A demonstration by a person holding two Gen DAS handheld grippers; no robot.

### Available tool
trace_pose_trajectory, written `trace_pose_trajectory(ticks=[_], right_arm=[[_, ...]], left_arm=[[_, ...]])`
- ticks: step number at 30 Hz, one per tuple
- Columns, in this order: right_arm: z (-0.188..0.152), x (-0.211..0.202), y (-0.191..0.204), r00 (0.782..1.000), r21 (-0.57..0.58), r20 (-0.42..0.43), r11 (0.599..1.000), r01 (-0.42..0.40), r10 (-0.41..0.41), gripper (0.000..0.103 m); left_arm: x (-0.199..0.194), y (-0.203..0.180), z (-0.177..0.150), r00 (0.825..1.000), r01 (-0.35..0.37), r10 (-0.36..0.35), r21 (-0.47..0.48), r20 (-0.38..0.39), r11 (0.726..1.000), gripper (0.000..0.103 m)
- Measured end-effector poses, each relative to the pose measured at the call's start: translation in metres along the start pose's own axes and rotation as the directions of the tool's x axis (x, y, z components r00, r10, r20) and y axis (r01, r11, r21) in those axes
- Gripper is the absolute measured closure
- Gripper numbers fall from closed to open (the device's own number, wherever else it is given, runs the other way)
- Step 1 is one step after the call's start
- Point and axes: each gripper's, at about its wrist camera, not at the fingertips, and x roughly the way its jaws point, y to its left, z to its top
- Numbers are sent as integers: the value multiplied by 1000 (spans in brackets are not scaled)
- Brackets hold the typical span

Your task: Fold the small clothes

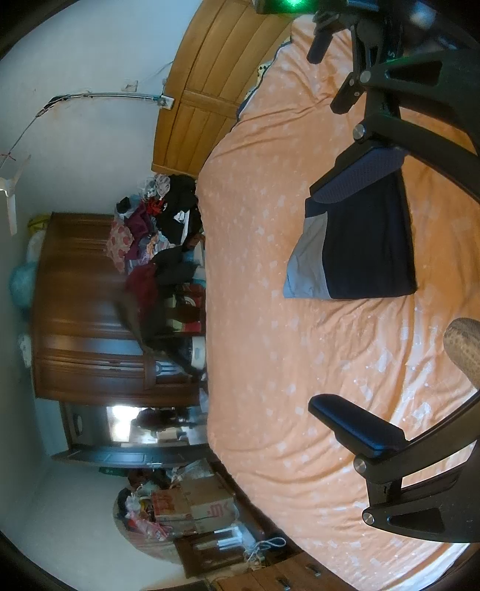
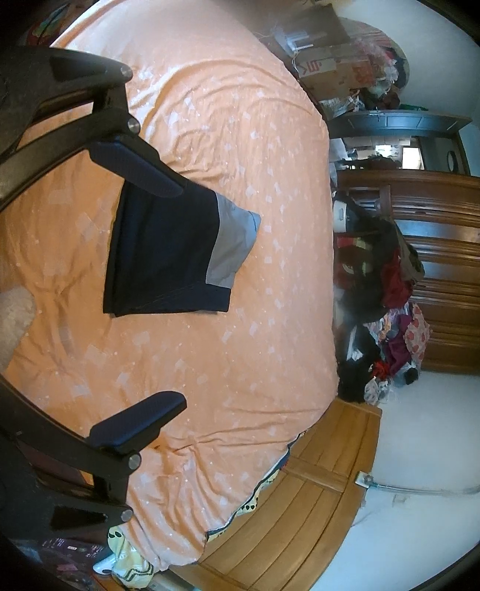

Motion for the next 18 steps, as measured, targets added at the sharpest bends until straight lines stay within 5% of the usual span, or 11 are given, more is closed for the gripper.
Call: trace_pose_trajectory(ticks=[18], right_arm=[[-5,11,-1,998,33,-30,998,-48,49,1]], left_arm=[[2,3,-7,1000,-7,7,-1,-12,1000,0]])
